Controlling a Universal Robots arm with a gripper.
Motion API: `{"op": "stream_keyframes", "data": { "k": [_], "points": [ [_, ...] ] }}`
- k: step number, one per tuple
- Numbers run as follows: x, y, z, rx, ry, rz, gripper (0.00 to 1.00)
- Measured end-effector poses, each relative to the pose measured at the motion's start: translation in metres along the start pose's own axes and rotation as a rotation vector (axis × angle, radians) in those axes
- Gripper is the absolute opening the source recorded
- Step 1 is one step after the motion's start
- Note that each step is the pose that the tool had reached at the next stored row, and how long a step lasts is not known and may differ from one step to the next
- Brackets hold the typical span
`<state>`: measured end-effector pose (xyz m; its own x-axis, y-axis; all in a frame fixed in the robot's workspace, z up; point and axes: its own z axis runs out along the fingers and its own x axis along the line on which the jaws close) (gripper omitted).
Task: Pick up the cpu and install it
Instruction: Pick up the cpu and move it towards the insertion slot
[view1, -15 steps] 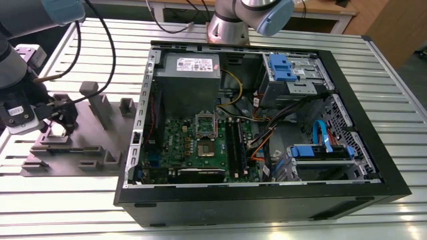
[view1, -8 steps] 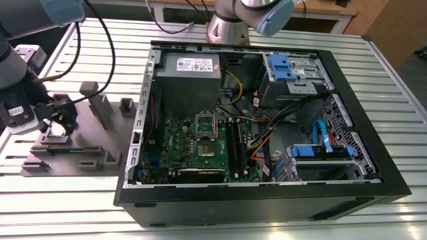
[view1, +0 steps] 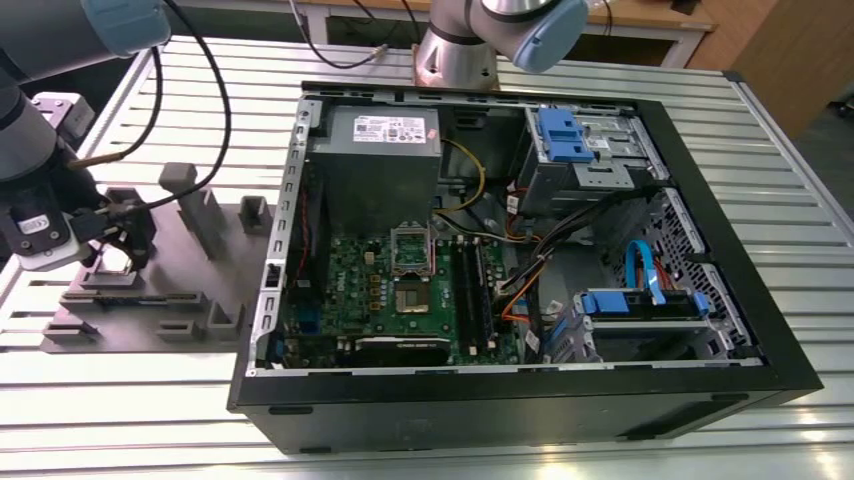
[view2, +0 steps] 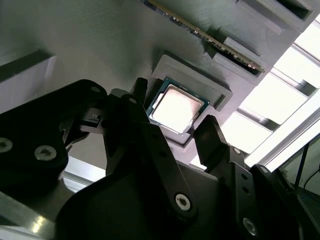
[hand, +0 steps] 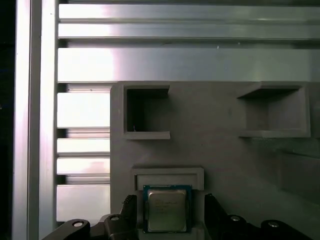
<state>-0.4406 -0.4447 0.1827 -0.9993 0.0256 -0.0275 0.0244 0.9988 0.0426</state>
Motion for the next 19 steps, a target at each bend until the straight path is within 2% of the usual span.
{"op": "stream_keyframes", "data": {
  "k": [19],
  "points": [
    [0.0001, -0.0001, 0.0029, 0.0000, 0.0001, 0.000, 0.65]
  ]
}}
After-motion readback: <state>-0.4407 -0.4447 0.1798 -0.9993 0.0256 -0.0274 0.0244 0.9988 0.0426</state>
